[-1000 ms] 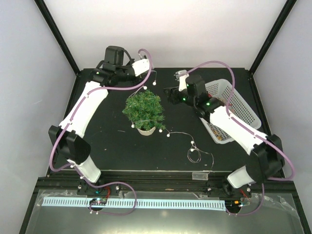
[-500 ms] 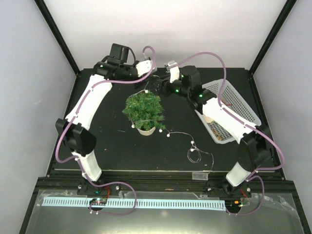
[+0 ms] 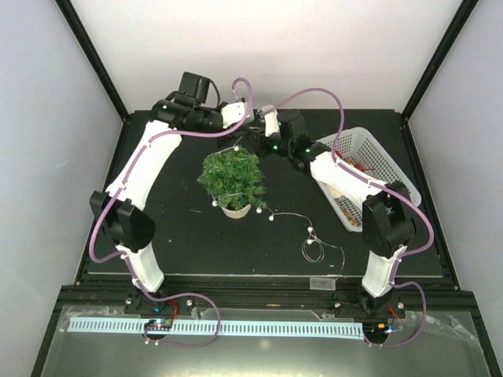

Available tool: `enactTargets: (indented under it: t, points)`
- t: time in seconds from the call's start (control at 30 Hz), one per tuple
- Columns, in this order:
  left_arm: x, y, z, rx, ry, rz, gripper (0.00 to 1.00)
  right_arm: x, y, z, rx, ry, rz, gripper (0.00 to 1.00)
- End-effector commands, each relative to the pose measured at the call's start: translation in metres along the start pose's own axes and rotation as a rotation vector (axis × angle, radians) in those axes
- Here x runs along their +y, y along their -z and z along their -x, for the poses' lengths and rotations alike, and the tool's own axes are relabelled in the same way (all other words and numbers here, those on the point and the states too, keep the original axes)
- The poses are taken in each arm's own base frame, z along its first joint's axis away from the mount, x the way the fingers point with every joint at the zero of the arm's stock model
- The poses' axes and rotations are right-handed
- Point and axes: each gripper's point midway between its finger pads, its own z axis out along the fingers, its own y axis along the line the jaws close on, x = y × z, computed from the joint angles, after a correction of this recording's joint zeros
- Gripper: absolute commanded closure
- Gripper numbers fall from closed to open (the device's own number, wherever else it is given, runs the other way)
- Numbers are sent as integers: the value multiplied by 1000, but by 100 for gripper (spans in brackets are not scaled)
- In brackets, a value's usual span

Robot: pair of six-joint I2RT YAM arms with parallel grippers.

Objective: Decorate the small christmas tree

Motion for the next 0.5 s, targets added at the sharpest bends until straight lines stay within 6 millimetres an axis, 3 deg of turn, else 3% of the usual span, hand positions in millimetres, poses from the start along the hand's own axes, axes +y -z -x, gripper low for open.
enactTargets:
  t: [0.0, 0.07, 0.2, 0.37, 0.47]
  points:
    - [-17, 13, 17, -42, -47, -32, 98, -6, 13, 22, -86, 6, -56, 94]
    - [-15, 12, 15, -34, -48, -23, 99, -7, 19, 24, -104, 5, -70, 98]
    - [1, 9, 6, 3, -40, 43, 98, -9, 36, 27, -124, 16, -105, 99]
    - [26, 4, -5, 36, -23, 152, 94, -16, 47, 17, -74, 18, -166, 99]
    - [31, -3, -11, 45, -23, 156, 93, -18, 51, 9, -33, 17, -179, 99]
